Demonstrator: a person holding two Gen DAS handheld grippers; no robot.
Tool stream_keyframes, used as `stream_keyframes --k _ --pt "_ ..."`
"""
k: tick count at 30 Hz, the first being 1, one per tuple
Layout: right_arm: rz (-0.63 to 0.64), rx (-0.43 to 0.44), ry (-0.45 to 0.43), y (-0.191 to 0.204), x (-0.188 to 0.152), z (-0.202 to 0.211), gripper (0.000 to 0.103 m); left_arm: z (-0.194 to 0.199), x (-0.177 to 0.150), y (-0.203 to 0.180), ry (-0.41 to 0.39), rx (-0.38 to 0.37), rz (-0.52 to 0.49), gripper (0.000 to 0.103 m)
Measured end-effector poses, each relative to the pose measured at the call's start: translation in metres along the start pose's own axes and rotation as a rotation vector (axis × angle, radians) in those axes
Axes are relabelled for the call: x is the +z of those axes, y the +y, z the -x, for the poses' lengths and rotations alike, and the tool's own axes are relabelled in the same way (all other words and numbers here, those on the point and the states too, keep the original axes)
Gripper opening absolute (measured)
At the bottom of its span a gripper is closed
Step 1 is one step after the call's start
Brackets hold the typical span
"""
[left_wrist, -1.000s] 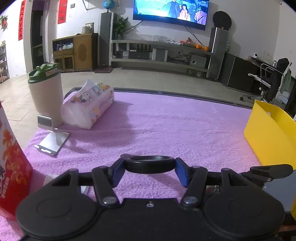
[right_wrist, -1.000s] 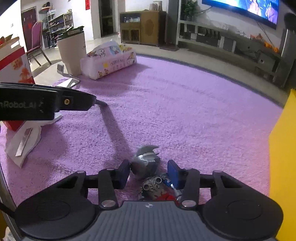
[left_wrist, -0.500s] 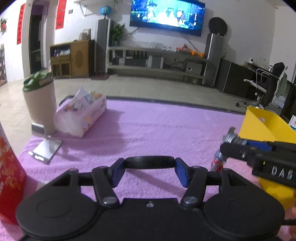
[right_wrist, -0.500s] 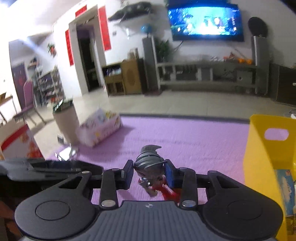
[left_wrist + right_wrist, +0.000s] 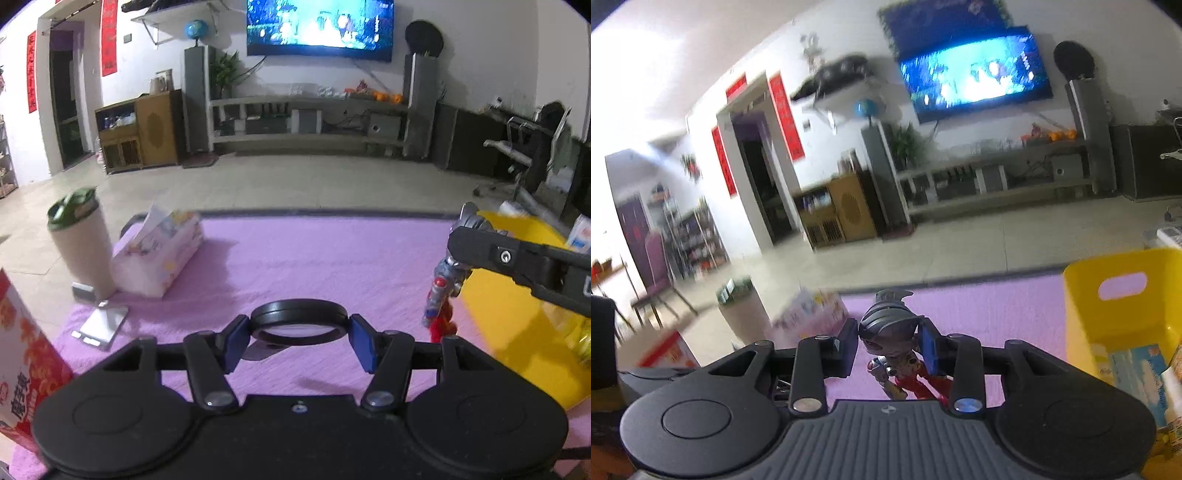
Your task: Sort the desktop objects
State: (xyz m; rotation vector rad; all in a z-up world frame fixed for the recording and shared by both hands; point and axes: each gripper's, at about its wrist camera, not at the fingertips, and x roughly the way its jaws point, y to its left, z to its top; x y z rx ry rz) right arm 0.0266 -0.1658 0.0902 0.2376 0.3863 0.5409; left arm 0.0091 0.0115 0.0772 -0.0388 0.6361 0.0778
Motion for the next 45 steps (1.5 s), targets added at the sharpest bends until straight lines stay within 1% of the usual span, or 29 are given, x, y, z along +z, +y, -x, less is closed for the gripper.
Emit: stream_keyframes --k 3,6,9,11,13,16,18,20,22,23,24,25,26,28,30,31,32,33,34,35,36,37,38,41,43,45 --pt "-0.032 0.008 -0.097 -0.007 0.014 0.032 0.036 0.020 0.018 -0.021 -0.055 -0.045 -0.009 0.057" --pt "-0.056 -0.014 -0.194 -0.024 0.026 0.070 0.036 0.039 0.040 -0.052 -0.110 -0.129 -0.015 0.057" --pt "-0.108 -0.074 -0.275 -0.052 0.033 0.109 0.036 0.049 0.053 -0.089 -0.140 -0.223 -0.029 0.057" --pt "-0.154 -0.124 -0.304 -0.075 0.036 0.129 0.036 0.050 0.057 -0.116 -0.135 -0.291 -0.041 0.057" --pt "-0.213 -0.178 -0.303 -0.099 0.035 0.142 0.034 0.045 0.056 -0.141 -0.104 -0.354 -0.045 0.057" --pt "-0.324 -0.240 -0.242 -0.135 0.028 0.145 0.034 0.026 0.046 -0.178 -0.036 -0.419 -0.062 0.057" --pt "-0.418 -0.250 -0.184 -0.157 0.023 0.138 0.034 0.011 0.038 -0.194 0.024 -0.445 -0.067 0.057" --pt "-0.479 -0.250 -0.132 -0.171 0.015 0.129 0.034 -0.004 0.031 -0.203 0.084 -0.461 -0.055 0.057" --pt "-0.523 -0.253 -0.091 -0.181 0.010 0.116 0.034 -0.018 0.027 -0.210 0.139 -0.455 -0.046 0.056" --pt "-0.541 -0.251 -0.067 -0.186 0.008 0.107 0.036 -0.023 0.027 -0.212 0.153 -0.438 -0.045 0.060" --pt "-0.561 -0.249 -0.056 -0.190 0.006 0.104 0.040 -0.026 0.027 -0.213 0.152 -0.414 -0.046 0.064" --pt "-0.595 -0.262 -0.058 -0.193 0.005 0.100 0.042 -0.026 0.028 -0.212 0.141 -0.390 -0.050 0.076" --pt "-0.612 -0.275 -0.064 -0.193 0.003 0.102 0.046 -0.024 0.029 -0.211 0.126 -0.382 -0.054 0.082" --pt "-0.583 -0.289 -0.091 -0.189 0.006 0.100 0.053 -0.018 0.033 -0.207 0.099 -0.392 -0.060 0.082" --pt "-0.539 -0.309 -0.120 -0.183 0.005 0.110 0.064 -0.012 0.034 -0.197 0.083 -0.383 -0.061 0.083" --pt "-0.519 -0.320 -0.129 -0.180 0.006 0.109 0.066 -0.008 0.035 -0.192 0.075 -0.372 -0.061 0.085" --pt "-0.506 -0.329 -0.135 -0.180 0.005 0.109 0.073 -0.006 0.037 -0.191 0.073 -0.358 -0.063 0.086" --pt "-0.496 -0.340 -0.137 -0.177 0.006 0.108 0.084 -0.004 0.036 -0.187 0.076 -0.339 -0.067 0.086" --pt "-0.495 -0.354 -0.134 -0.179 0.006 0.106 0.090 -0.001 0.034 -0.183 0.083 -0.316 -0.073 0.089" --pt "-0.500 -0.371 -0.126 -0.181 0.008 0.103 0.100 0.002 0.032 -0.182 0.096 -0.288 -0.082 0.096" --pt "-0.508 -0.387 -0.110 -0.180 0.009 0.105 0.103 0.005 0.030 -0.180 0.108 -0.256 -0.096 0.100" --pt "-0.515 -0.400 -0.084 -0.176 0.011 0.105 0.103 0.009 0.026 -0.176 0.118 -0.219 -0.115 0.103" --pt "-0.505 -0.411 -0.035 -0.169 0.014 0.107 0.103 0.016 0.025 -0.172 0.121 -0.189 -0.131 0.103" --pt "-0.417 -0.449 0.095 -0.142 0.018 0.117 0.103 0.029 0.018 -0.160 0.140 -0.118 -0.154 0.103" --pt "-0.382 -0.487 0.144 -0.124 0.015 0.127 0.103 0.037 0.014 -0.153 0.158 -0.113 -0.145 0.103" --pt "-0.349 -0.509 0.182 -0.108 0.012 0.138 0.103 0.047 0.009 -0.149 0.171 -0.127 -0.134 0.103"
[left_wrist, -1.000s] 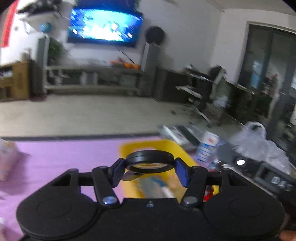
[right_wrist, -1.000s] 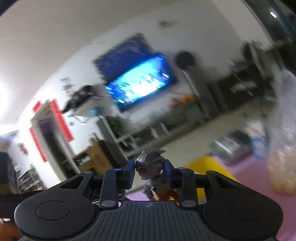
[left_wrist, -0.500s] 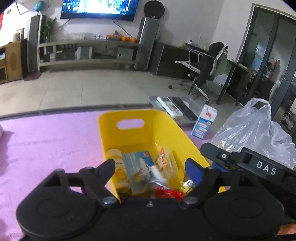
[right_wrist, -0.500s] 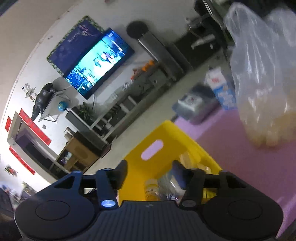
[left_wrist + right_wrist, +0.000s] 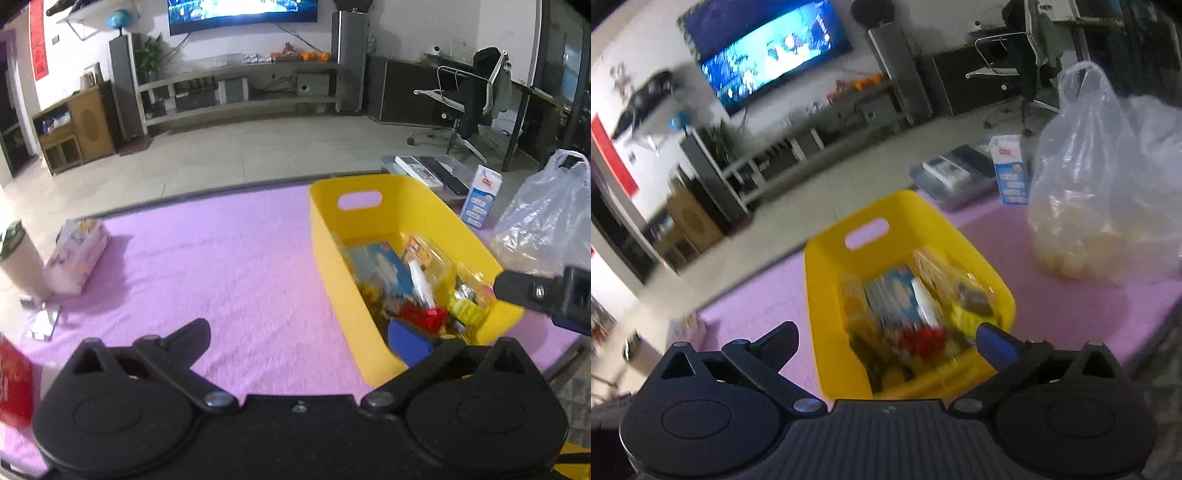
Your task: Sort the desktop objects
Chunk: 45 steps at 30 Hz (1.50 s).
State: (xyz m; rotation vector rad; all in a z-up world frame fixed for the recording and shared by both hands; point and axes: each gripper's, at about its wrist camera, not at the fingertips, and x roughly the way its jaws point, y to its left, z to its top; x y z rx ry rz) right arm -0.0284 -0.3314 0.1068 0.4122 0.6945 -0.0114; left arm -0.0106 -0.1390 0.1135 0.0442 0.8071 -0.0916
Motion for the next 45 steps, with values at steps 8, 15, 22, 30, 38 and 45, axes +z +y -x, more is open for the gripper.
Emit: stream_keyframes --k 8,15,22,30,38,45 --pt "0.146 -0.106 0.103 0.015 -0.038 0.040 0.103 0.028 -0.036 -0.005 0.014 -0.059 -0.026 0.103" --pt "0.174 -0.142 0.109 0.018 -0.049 0.055 0.103 0.036 -0.048 -0.004 0.025 -0.081 -0.010 0.103" --pt "0.185 -0.147 0.111 0.018 -0.054 0.059 0.103 0.035 -0.049 -0.008 0.037 -0.078 -0.004 0.103" --pt "0.184 -0.155 0.112 0.014 -0.056 0.057 0.103 0.029 -0.051 -0.013 0.053 -0.074 -0.006 0.103" --pt "0.183 -0.163 0.115 0.011 -0.057 0.051 0.103 0.022 -0.052 -0.016 0.060 -0.062 -0.021 0.103" --pt "0.188 -0.171 0.118 0.010 -0.058 0.047 0.103 0.016 -0.052 -0.015 0.073 -0.064 -0.017 0.103"
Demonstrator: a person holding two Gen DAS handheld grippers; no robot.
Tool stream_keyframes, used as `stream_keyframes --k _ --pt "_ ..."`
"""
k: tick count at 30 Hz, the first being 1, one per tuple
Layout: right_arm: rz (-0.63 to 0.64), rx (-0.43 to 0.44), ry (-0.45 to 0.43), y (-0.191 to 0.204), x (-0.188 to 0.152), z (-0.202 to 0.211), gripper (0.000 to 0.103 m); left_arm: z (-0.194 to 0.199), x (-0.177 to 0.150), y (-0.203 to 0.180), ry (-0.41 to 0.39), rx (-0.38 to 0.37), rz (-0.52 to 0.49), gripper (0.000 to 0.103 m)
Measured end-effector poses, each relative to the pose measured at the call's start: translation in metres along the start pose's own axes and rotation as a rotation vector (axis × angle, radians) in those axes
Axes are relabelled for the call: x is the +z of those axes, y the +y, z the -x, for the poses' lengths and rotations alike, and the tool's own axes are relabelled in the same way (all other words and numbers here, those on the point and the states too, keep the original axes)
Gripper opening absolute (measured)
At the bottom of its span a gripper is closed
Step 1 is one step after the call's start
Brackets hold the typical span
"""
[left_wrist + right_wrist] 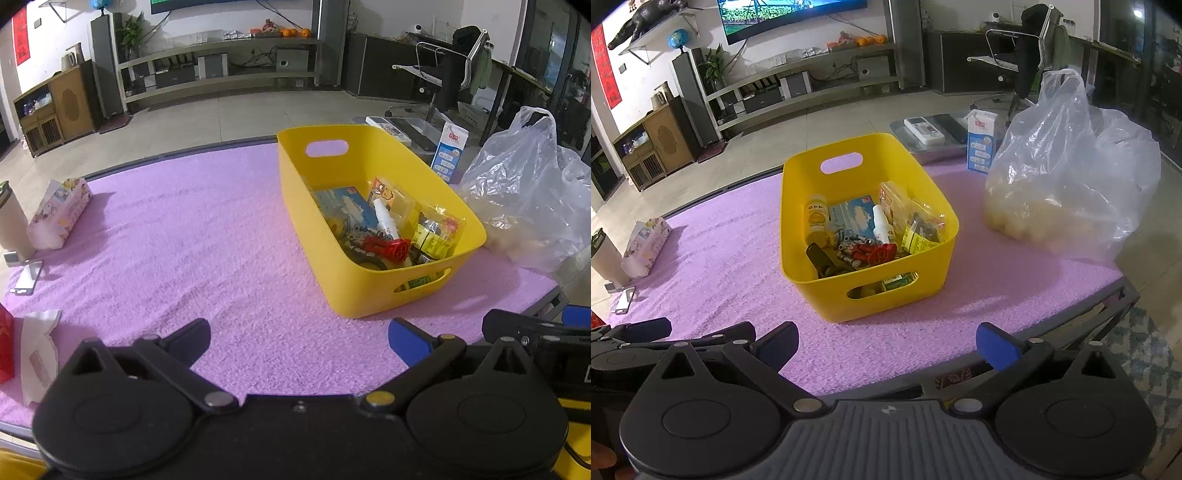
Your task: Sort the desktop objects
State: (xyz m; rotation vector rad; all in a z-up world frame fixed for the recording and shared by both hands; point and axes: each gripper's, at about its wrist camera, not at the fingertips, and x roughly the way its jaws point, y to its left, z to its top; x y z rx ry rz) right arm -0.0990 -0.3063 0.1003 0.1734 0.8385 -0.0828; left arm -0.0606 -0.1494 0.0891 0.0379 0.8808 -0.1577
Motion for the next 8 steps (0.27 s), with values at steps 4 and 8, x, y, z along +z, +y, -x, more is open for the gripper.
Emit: stream_keyframes --k 4,8 --pt "0.003 -0.001 0.001 0.0018 0.0000 -0.0026 0.103 -0.0031 0.0008 0.0027 0.001 -0.007 0.006 0.103" --pt "0.010 0.006 0.001 0.0064 0.0007 -0.0047 0.103 -0.0032 0.0005 0.0087 -0.022 -0.018 -0.007 0.103"
